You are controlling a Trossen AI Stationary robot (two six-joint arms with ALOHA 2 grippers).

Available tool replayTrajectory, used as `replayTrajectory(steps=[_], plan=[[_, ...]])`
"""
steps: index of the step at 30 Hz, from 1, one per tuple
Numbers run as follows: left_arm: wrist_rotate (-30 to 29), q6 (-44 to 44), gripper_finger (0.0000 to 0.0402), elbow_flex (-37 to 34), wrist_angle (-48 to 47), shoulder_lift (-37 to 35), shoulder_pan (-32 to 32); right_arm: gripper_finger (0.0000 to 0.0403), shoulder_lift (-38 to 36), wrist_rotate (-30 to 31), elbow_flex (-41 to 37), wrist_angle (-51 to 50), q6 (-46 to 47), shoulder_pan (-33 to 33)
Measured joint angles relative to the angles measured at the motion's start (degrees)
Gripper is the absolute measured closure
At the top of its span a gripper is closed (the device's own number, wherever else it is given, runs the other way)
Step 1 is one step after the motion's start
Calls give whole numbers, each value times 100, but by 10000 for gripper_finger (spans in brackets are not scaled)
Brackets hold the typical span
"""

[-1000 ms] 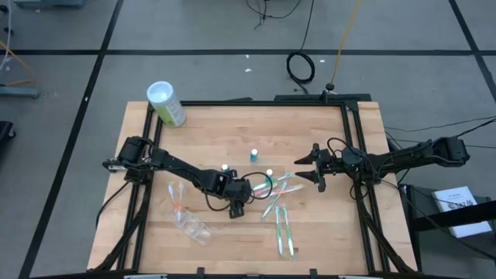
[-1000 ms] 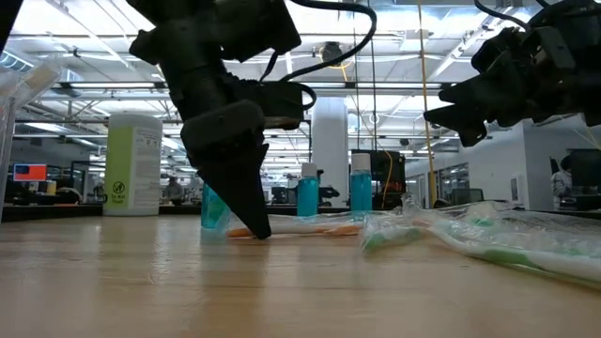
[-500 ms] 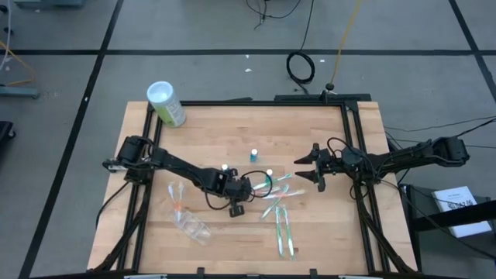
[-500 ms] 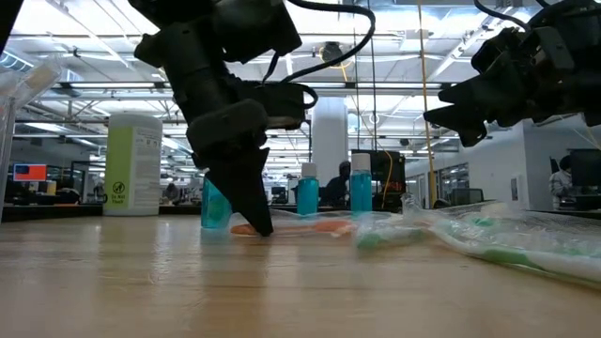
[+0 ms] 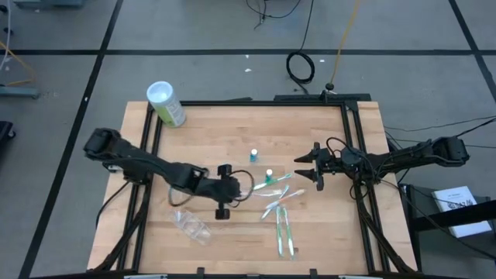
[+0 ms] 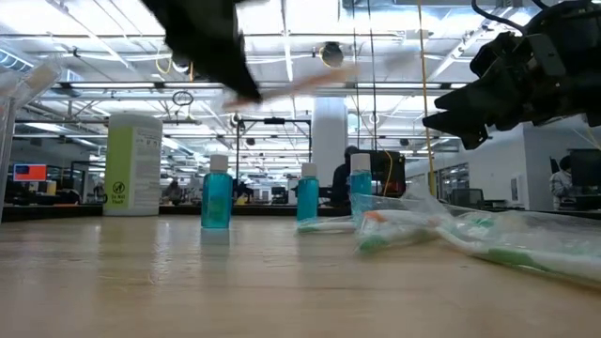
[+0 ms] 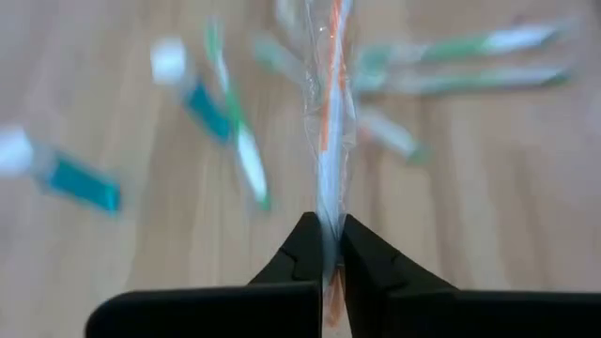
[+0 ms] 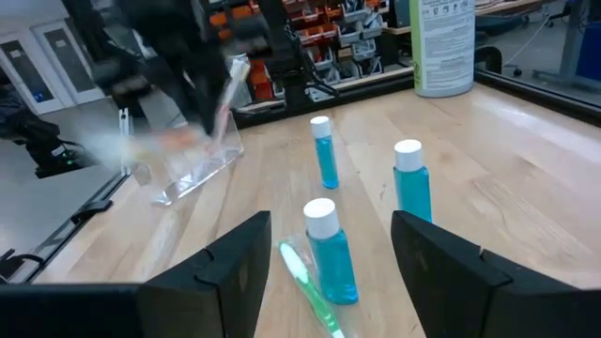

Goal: Pick & Place toothbrushing station
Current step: Put the orange toothbrush into the transparent organizer

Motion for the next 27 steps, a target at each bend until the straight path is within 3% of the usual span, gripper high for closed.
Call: replayTrajectory(steps=[6, 10, 14, 19, 27], plan=[[139, 690, 395, -1157, 1753, -1275, -35, 190, 0, -3, 0, -2, 1, 0], [537, 843, 395, -2518, 4142, -1906, 228, 190, 4, 148, 0, 195, -2, 4], [874, 728, 397, -3410, 5999, -1954, 564, 190, 74, 462, 0, 740, -195, 0], [924, 521, 395, -3582, 6218, -1854, 828, 190, 513, 433, 330, 1526, -557, 29], [1030, 546, 392, -3567, 6235, -1755, 1066, 190, 1862, 400, 1700, 1632, -1394, 332]])
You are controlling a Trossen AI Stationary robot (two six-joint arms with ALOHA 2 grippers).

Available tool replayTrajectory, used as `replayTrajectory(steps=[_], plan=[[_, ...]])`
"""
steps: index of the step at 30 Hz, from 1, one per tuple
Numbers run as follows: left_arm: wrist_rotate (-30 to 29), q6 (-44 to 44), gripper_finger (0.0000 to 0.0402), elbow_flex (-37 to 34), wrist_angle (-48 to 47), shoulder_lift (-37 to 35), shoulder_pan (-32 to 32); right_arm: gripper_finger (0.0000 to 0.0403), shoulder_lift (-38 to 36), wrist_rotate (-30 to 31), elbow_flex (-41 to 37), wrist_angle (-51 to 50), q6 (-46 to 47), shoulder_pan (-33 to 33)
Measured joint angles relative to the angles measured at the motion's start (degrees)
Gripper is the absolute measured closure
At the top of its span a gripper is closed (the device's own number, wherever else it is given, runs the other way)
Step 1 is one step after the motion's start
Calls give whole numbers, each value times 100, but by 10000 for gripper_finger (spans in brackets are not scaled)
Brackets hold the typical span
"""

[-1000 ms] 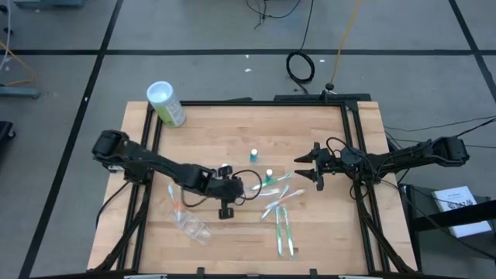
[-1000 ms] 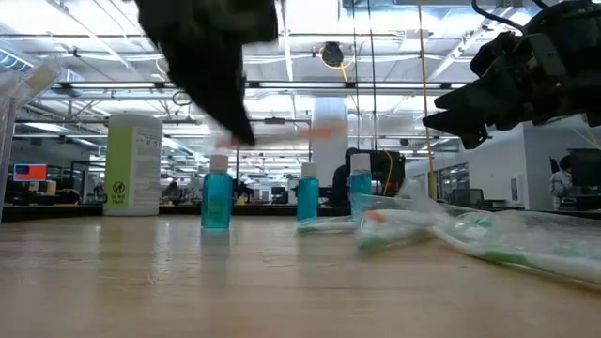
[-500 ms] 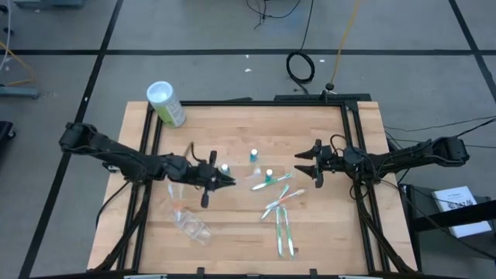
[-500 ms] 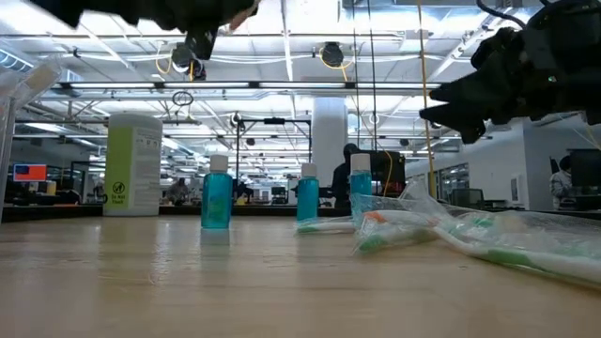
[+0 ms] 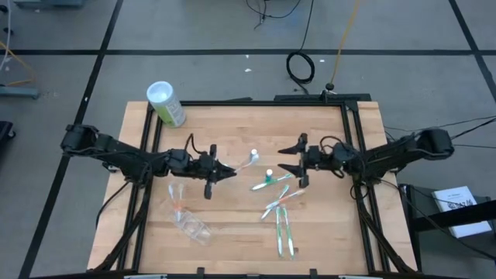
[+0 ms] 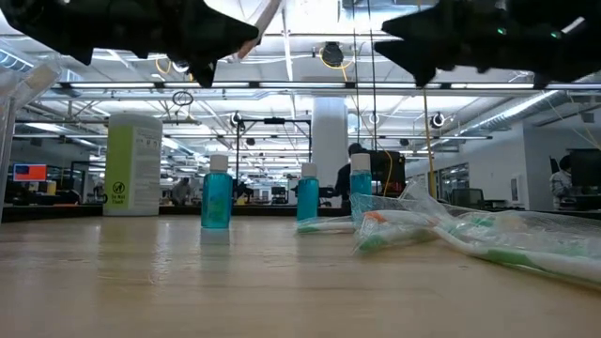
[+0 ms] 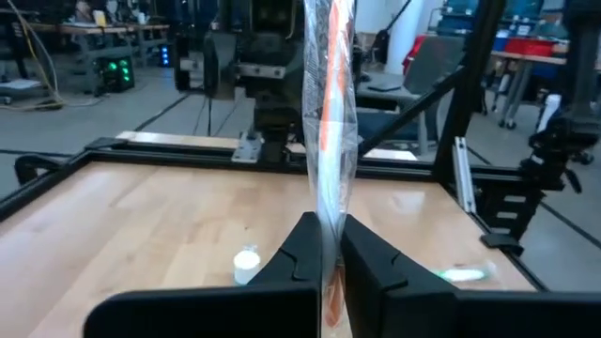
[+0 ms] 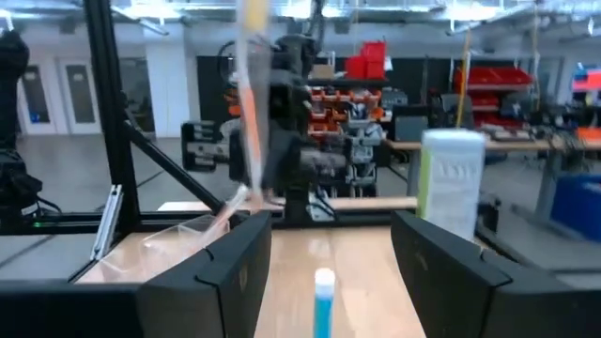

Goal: Pick & Place toothbrushing station
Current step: Put the orange toothbrush into the transparent organizer

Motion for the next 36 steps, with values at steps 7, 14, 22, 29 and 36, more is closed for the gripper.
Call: replayTrajectory(steps=[7, 14, 22, 29, 36], plan=[[43, -118, 391, 0, -234, 39, 101, 169, 684, -196, 884, -3, -298, 8], [63, -132, 396, 0, -321, 39, 101, 119, 1121, -453, 1476, 139, -225, 8], [61, -170, 396, 5, -441, 39, 101, 125, 1626, -460, 2010, 207, -209, 14], [52, -183, 387, 7, -557, 39, 101, 147, 1679, -605, 2088, 213, -206, 43], [0, -38, 393, 7, -565, 39, 84, 165, 1679, -605, 2088, 243, -206, 46]])
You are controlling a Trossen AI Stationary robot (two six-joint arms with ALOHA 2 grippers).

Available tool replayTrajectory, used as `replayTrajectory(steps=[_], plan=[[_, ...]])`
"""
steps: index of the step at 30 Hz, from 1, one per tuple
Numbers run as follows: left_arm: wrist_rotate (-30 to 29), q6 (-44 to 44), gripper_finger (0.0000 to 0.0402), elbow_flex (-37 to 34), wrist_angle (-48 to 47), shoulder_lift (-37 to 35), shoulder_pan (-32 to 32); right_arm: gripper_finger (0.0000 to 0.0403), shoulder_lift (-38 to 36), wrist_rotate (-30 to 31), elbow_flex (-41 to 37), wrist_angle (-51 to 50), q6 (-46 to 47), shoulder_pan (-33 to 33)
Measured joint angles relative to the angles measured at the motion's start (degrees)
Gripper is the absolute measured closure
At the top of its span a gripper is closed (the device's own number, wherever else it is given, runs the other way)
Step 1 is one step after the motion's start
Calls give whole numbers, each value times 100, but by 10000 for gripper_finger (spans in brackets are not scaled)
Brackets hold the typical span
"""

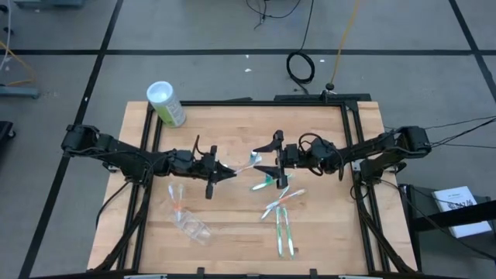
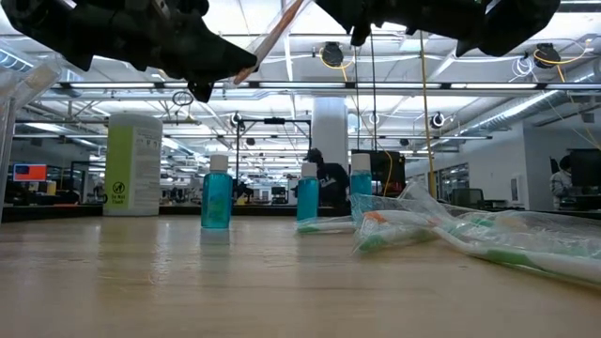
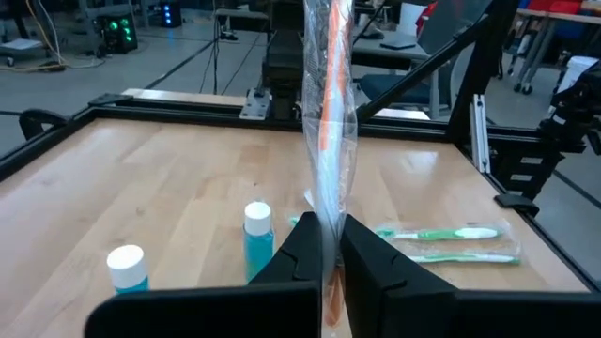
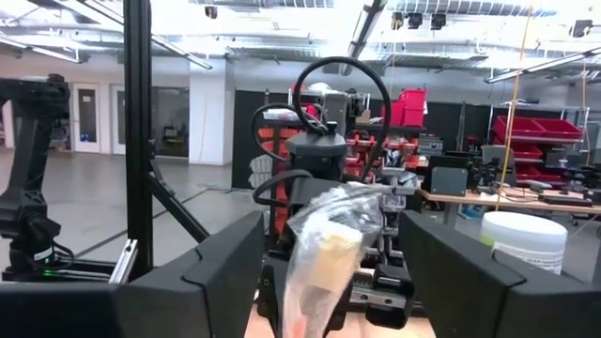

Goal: Pick & Place toothbrushing station
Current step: Put the orange toothbrush into the transparent organizer

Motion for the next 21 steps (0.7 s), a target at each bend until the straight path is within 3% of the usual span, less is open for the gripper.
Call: replayTrajectory(steps=[6, 21], plan=[[-4, -7, 395, 0, -22, 0, 2, 186, 0, -2, 0, 4, 0, 0], [-46, 35, 397, 0, -57, 0, 0, 299, 0, -4, 0, -216, 39, 39]])
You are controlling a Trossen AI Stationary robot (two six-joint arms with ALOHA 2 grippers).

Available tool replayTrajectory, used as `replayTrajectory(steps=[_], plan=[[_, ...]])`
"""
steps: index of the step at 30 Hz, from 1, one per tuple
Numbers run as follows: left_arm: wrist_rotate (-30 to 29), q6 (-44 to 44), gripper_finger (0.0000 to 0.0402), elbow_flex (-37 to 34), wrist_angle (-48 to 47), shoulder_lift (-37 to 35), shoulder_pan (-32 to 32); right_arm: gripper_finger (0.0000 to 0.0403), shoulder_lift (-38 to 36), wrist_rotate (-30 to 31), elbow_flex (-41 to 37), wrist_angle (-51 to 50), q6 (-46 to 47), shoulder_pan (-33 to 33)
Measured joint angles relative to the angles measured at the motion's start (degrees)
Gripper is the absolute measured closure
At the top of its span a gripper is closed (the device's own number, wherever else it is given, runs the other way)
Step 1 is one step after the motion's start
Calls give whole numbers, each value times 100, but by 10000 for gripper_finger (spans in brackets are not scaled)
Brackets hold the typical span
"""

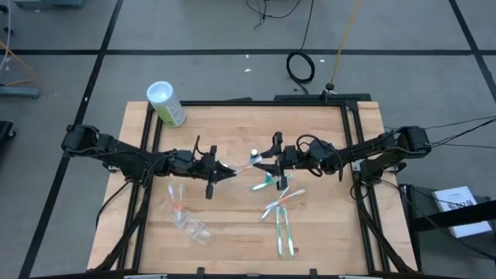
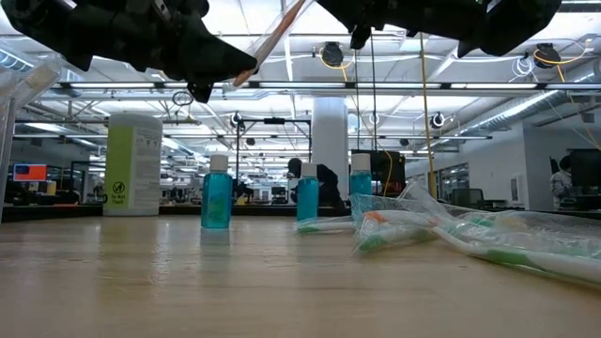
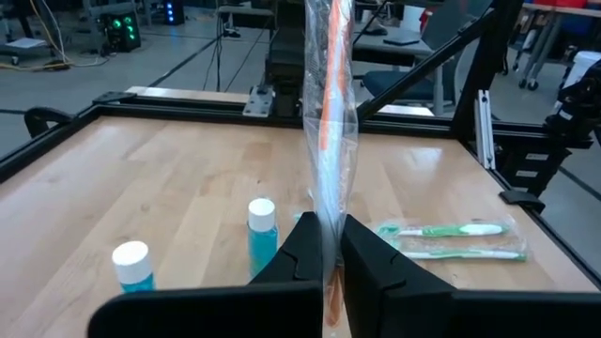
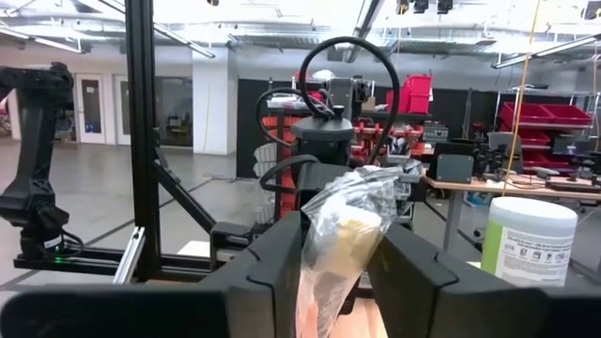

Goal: Pick & Place toothbrushing station
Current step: Put the orange toothbrush into the transparent organizer

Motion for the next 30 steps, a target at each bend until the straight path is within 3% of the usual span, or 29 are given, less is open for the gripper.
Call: replayTrajectory(steps=[8, 17, 26, 30], plan=[[3, -36, 397, 0, -26, -2, 15, 305, 0, -163, 0, -67, -80, -2], [-2, -278, 363, 0, -105, -9, 17, 389, 2, -452, -4, 50, -116, -4], [-4, -850, 359, 0, -207, -2, 17, 389, -1, -452, -4, -233, -92, -4], [-9, -936, 332, -2, -197, 0, 17, 389, -11, -450, 0, -540, -92, 0]])
